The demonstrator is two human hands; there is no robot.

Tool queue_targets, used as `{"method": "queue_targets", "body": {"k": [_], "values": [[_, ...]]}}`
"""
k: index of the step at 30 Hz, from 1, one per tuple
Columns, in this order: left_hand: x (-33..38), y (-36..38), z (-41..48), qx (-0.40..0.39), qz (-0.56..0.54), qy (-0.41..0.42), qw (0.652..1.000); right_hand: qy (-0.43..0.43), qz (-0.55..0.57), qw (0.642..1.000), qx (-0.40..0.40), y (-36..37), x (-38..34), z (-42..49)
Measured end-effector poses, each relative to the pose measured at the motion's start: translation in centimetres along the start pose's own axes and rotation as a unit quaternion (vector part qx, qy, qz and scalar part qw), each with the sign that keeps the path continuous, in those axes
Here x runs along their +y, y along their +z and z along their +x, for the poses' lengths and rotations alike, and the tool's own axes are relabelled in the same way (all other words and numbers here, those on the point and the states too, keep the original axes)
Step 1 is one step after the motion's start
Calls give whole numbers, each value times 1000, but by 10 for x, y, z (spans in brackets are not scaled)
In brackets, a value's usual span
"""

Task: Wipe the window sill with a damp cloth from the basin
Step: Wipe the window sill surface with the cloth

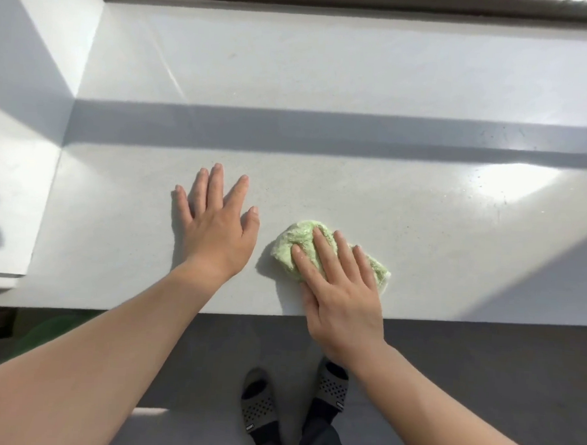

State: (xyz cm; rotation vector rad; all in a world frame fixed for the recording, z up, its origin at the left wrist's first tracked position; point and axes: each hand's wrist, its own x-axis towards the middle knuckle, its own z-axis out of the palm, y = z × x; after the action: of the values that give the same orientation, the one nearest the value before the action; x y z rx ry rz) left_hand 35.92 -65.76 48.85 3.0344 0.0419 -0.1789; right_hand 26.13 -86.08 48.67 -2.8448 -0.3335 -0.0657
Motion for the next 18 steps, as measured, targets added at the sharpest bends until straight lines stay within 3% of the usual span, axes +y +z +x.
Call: {"method": "queue_targets", "body": {"k": [2,4,8,10,12,16,18], "values": [[10,0,-1,6,-32,12,999,-102,2,994,-35,-1,14,-14],[24,1,-1,7,-61,56,996,-113,-10,992,-52,-9,44,-3],[45,7,0,-13,-45,101,994,97,-11,995,-27,-26,94,51],[44,9,-1,-5,-20,96,995,146,-12,989,-15,-23,88,59],[42,9,-2,-4,-16,98,995,106,-27,994,-13,-15,69,43],[45,8,-1,-5,-18,97,995,-87,-29,993,-76,-19,86,22],[46,7,-1,-10,-24,93,995,-52,-35,995,-79,-27,114,56]]}}
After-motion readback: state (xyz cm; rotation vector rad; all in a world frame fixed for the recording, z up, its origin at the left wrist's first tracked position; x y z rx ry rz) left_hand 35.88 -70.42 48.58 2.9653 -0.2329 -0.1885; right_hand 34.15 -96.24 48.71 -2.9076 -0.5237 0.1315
